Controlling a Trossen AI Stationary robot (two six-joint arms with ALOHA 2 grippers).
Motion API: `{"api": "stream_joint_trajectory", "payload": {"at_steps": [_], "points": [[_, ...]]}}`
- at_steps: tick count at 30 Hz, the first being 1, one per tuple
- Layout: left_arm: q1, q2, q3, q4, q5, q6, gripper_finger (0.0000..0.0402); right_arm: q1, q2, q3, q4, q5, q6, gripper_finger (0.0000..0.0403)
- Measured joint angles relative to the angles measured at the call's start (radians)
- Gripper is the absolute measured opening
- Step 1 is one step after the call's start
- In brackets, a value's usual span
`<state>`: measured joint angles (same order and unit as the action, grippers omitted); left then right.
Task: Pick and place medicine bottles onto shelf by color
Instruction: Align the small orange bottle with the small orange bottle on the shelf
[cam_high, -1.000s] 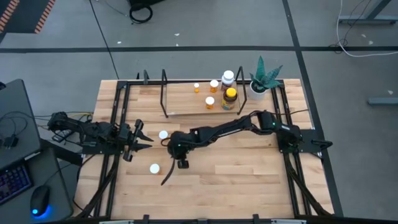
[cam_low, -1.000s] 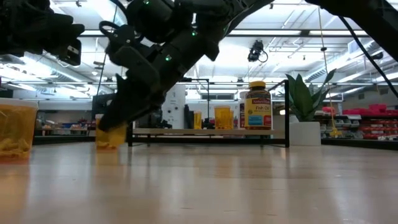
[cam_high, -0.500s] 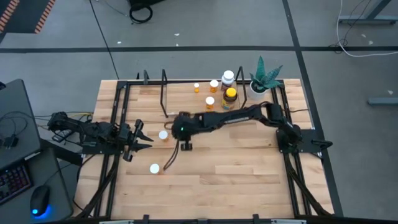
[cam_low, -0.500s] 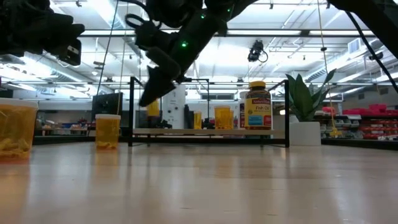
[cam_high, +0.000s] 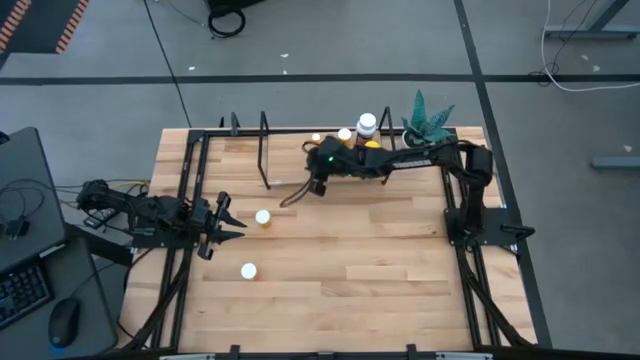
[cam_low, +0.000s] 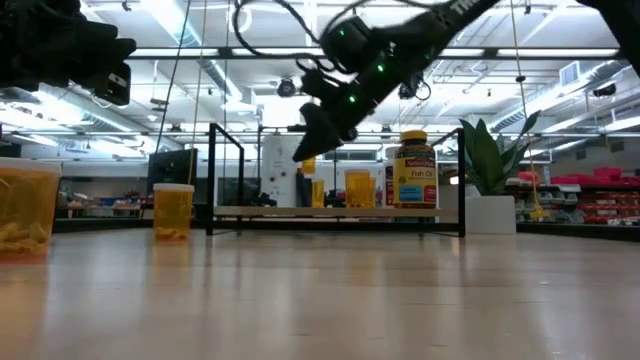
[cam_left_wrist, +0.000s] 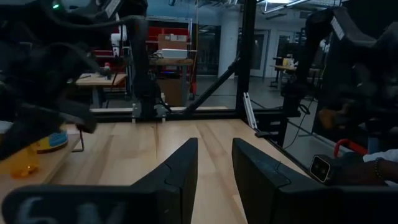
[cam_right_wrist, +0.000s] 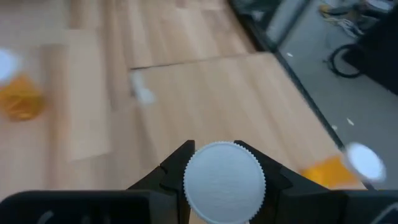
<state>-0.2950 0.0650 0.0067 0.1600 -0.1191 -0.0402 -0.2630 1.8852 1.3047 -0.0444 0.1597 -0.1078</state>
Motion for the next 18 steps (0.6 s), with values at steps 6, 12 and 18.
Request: {"api": "stream_joint_trajectory", "payload": {"at_steps": [6, 12, 18], "points": [[0.000, 0.000, 0.000, 0.000, 0.000, 0.000, 0.0107, -0.038, 0.035, -0.054, 0.077, -0.036, 0.045, 0.0116], [0.000, 0.000, 0.000, 0.000, 0.000, 0.000, 0.0107, -0.019, 0.108, -0.045, 0.112, 0.001, 0.106, 0.0116], [0.000, 0.000, 0.000, -0.001, 0.000, 0.000, 0.0107, -0.009, 0.125, -0.030, 0.113, 0.057, 0.085, 0.0117]]}}
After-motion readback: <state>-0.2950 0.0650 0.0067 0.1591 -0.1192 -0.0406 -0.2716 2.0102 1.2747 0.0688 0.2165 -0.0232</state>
